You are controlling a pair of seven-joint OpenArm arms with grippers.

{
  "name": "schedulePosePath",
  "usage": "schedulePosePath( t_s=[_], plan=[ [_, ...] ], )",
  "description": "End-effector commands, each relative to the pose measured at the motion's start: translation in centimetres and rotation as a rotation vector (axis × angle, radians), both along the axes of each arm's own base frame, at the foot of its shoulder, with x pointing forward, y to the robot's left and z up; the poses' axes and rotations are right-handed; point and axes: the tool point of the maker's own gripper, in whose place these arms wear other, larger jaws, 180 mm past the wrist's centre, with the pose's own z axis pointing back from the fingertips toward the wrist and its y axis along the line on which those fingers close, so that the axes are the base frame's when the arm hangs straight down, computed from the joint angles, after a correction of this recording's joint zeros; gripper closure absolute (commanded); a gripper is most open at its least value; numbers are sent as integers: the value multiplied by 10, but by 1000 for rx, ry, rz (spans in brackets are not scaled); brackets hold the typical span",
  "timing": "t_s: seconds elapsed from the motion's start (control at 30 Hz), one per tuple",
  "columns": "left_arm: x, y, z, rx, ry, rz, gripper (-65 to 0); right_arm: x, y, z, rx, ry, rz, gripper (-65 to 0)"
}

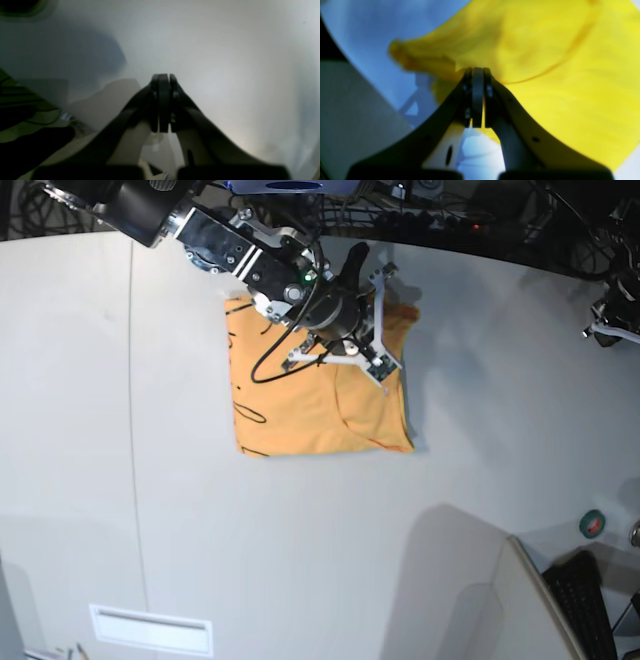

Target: Layout the t-shirt on the table in an organized manner, then fold the t-shirt properly

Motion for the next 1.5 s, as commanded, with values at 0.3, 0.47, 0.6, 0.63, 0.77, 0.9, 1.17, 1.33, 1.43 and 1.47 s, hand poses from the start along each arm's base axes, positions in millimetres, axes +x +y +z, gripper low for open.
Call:
schedulePosePath(
  t_s=[0.3,0.47,0.6,0.63,0.77,0.9,1.17,1.33,1.43,1.47],
  plan=[
    [72,-122,32,-231,-124,-312,0,2,-3,23,35,-50,24,0],
    [89,-189,38,-426,-196,-444,-467,22,-33,48,62,-68,-85,0],
    [91,-229,29,-502,-177,-519,-647,42,-71,55,58,-92,-202,0],
    [90,-238,23,-530,-168,-517,-645,46,-77,58,57,-101,-218,0],
    [96,-273,5,-617,-174,-512,-645,52,-99,55,31,-106,-261,0],
    [97,-310,-12,-671,-148,-559,-645,53,-114,50,22,-92,-315,0],
    [93,-323,-40,-718,-87,-522,-611,51,-117,48,18,-84,-323,0],
    [81,-320,-59,-718,4,-466,-323,56,-125,49,15,-89,-352,0],
    [72,-318,-67,-679,71,-516,-191,56,-125,49,15,-90,-352,0],
    [70,-319,-68,-670,86,-529,-155,57,-125,49,16,-92,-351,0]
  ],
)
